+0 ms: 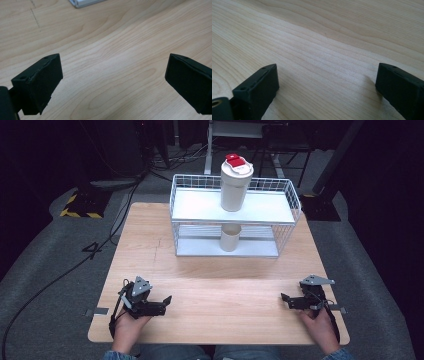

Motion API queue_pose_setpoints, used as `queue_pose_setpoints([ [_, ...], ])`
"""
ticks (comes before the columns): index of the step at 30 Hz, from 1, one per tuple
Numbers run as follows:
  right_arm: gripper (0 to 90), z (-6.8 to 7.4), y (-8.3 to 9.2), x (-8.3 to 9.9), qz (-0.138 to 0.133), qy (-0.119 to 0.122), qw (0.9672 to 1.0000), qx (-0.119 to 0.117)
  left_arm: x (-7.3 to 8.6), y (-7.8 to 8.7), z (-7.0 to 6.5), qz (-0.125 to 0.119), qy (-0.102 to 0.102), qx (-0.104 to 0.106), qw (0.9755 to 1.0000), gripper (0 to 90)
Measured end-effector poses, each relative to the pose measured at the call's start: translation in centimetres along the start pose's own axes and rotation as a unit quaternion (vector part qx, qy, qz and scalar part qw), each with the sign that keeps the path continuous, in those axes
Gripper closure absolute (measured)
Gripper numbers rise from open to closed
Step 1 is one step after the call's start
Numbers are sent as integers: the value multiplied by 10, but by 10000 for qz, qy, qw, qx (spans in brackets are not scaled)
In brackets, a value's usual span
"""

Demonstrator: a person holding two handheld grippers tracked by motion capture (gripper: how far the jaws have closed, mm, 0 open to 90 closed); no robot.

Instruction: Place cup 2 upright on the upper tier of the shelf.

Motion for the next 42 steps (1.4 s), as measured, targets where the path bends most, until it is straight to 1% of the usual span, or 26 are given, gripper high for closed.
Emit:
queue_pose_setpoints([
  [2, 51, 0, 0, 0, 3, -4, 10000, 0, 3, -1, 4, 65, 20, -73, 10000, 18],
  [6, 51, 0, 0, 0, 2, -1, 10000, -1, 10, -5, 10, 245, 38, -132, 9996, 19],
  [7, 51, 0, 0, 0, 2, -4, 10000, 0, 11, -7, 11, 280, 54, -156, 9995, 19],
  [8, 51, 0, 0, 0, 2, -4, 10000, 0, 12, -7, 12, 358, 24, -174, 9992, 19],
  [12, 51, 0, 0, 0, 1, -1, 10000, 0, 16, -10, 14, 499, -4, -250, 9984, 22],
  [15, 51, 0, 0, 0, 0, -2, 10000, 0, 18, -12, 16, 585, 22, -257, 9980, 24],
  [19, 51, 0, 0, 0, 4, 2, 10000, -5, 21, -13, 19, 644, 172, -233, 9975, 25],
  [22, 54, 0, 0, 0, -1, 0, 10000, -5, 23, -15, 22, 631, 252, -222, 9974, 34],
  [25, 56, 0, 1, 0, -8, -5, 10000, -10, 26, -18, 25, 666, 298, -302, 9969, 42],
  [26, 56, 1, 1, 0, -9, -6, 10000, -10, 27, -18, 27, 666, 258, -347, 9968, 41],
  [28, 56, 1, 1, 0, -9, -5, 10000, -10, 27, -18, 28, 643, 270, -404, 9967, 41],
  [29, 56, 1, 1, 0, -9, -5, 10000, -10, 26, -18, 29, 623, 302, -437, 9966, 40],
  [30, 56, 1, 1, 0, -10, -4, 10000, -10, 27, -18, 31, 653, 350, -509, 9960, 35],
  [31, 56, 1, 1, 0, -10, -4, 10000, -10, 27, -19, 32, 676, 399, -570, 9953, 11],
  [34, 56, 1, 1, 0, -10, -4, 10000, -11, 27, -19, 33, 655, 416, -551, 9955, 2],
  [42, 61, 1, 1, 1, -11, -6, 10000, -6, 27, -18, 34, 700, 310, -449, 9961, 2],
])
Point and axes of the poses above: each handheld gripper's, and its own axes: y roughly backward along the jaws, x roughly out of its underside, z roughly to its left, the point moved 10 cm from there along -y, roughly forward along the jaws, and after that the axes turned 13 degrees about x, right-handed, at the moved point
